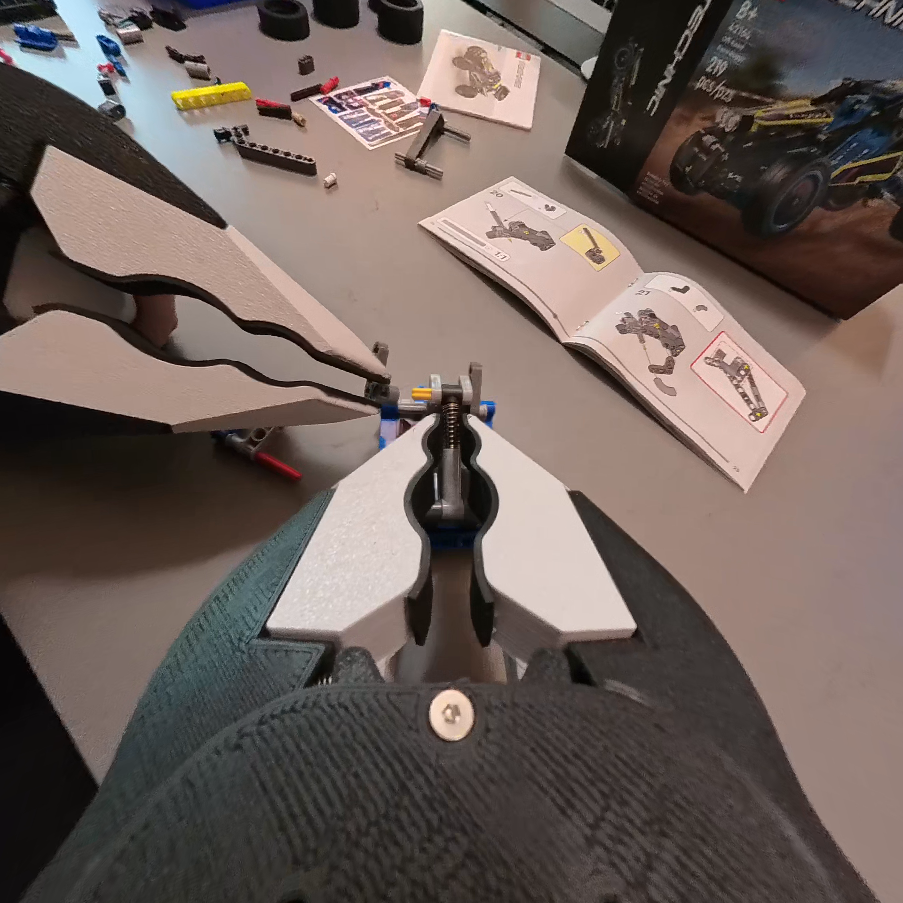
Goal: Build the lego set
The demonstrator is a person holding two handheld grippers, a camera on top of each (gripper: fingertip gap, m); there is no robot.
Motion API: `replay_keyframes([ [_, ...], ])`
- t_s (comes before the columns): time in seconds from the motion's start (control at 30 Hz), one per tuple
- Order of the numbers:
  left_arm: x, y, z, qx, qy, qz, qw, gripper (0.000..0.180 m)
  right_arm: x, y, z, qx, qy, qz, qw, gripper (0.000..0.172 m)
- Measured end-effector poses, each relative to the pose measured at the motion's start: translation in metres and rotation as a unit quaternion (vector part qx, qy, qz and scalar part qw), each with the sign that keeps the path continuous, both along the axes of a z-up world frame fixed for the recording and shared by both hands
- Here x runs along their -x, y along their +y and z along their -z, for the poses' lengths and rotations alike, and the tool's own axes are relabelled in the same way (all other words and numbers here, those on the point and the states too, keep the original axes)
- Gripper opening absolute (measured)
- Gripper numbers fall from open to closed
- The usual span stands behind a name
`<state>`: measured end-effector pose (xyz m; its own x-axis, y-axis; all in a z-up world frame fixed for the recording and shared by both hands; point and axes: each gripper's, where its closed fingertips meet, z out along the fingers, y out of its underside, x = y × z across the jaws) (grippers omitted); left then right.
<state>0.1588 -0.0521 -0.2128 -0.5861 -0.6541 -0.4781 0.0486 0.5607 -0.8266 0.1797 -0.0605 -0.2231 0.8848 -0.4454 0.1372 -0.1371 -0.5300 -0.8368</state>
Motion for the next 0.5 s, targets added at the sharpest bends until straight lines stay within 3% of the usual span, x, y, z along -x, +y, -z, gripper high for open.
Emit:
replay_keyframes([
  [0.5,-0.0035,-0.0009,-0.0017,0.007,-0.002,-0.003,1.000,0.004,0.0075,0.0006,-0.0047,-0.119,0.070,0.002,0.990,0.002],
])
